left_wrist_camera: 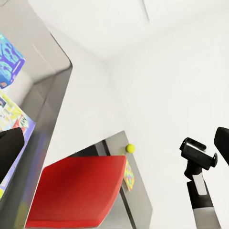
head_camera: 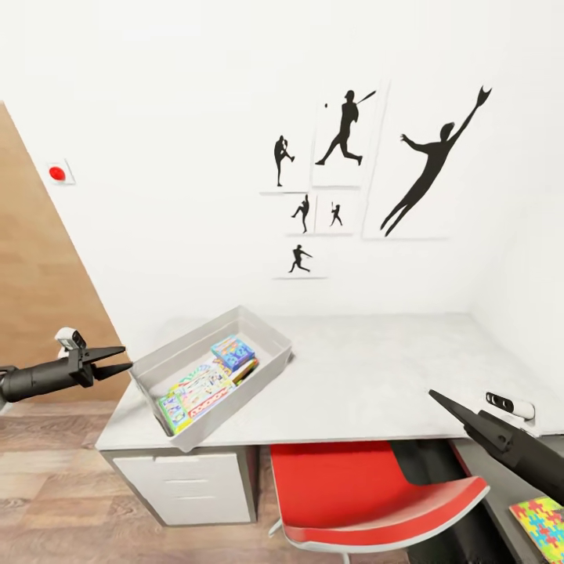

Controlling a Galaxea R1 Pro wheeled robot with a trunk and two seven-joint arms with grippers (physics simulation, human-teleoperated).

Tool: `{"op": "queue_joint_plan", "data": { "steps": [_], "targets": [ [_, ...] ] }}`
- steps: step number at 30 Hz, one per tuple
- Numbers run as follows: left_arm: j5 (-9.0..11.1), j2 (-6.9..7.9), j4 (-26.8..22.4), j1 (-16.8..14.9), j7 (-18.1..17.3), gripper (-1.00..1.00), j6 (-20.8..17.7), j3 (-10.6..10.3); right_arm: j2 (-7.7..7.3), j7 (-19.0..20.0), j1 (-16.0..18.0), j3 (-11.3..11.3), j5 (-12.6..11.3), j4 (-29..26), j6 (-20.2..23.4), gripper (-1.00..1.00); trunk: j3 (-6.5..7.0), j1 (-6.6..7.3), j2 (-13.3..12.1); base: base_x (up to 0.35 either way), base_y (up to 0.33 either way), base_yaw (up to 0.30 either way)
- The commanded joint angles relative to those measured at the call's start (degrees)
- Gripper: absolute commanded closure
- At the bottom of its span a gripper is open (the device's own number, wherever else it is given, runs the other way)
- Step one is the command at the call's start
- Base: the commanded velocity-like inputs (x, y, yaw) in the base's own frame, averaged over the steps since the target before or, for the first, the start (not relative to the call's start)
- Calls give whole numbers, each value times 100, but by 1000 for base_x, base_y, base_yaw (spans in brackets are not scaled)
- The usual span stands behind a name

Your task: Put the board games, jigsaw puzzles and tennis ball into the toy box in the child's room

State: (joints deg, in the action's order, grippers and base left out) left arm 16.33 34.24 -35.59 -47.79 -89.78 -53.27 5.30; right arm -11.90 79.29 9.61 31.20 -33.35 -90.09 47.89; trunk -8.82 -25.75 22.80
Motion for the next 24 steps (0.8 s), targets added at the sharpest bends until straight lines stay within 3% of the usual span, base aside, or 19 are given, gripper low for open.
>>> {"op": "queue_joint_plan", "data": {
  "steps": [1, 24],
  "targets": [
    [1, 5, -4, -2, -22, -100, -61, -3, 0, 7, 6, 0, -13, 0, 48, -100, -7, -4, 12, 0, 0, -231],
    [-7, 21, -18, -2, -22, -100, -40, 6, -6, 7, 6, 0, -12, 18, 36, -100, 110, -4, 12, -23, 3, -242]
  ]
}}
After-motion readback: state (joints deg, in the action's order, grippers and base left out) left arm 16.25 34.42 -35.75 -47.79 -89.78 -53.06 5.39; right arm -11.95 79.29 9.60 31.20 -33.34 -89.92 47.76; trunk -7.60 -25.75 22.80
